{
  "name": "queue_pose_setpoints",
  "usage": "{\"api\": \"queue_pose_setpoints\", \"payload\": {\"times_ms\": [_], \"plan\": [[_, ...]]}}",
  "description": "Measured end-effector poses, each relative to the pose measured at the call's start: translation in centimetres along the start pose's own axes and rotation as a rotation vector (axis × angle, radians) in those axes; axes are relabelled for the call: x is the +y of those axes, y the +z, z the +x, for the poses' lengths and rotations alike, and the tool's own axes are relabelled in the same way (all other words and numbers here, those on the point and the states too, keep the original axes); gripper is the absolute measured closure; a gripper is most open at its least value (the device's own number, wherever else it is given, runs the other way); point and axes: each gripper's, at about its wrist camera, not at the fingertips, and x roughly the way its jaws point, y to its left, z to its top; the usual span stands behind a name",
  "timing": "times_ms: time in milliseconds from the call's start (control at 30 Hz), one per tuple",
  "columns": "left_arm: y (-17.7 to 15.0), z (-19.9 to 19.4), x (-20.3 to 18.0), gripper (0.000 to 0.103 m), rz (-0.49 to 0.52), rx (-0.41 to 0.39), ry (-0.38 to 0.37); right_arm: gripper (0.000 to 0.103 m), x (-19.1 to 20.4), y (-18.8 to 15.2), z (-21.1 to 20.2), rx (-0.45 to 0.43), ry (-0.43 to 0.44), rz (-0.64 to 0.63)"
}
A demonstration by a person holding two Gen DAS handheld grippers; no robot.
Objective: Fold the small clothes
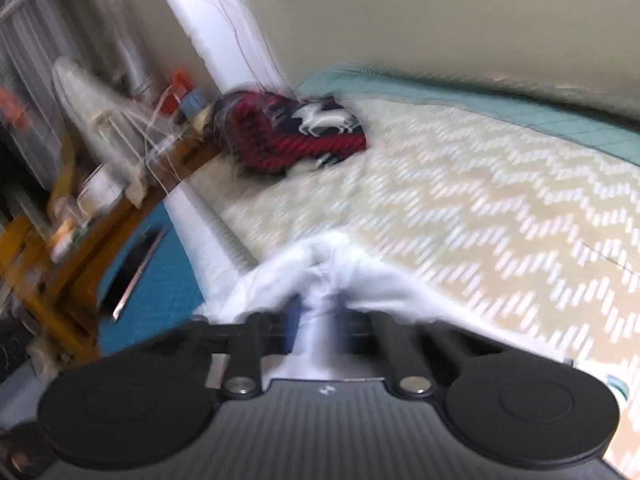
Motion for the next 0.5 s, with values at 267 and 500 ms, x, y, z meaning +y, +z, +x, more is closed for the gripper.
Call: {"api": "queue_pose_setpoints", "payload": {"times_ms": [267,500], "plan": [[2.9,-3.2,-1.2,0.036,0.08,-0.1,0.034,0.031,-1.6,-3.1,-10.4,-0.245,0.159,0.07],[4.3,1.1,-1.0,0.017,0.034,-0.064,0.029,0.032,-3.9,-10.8,-17.0,-0.338,-0.006,0.086]]}}
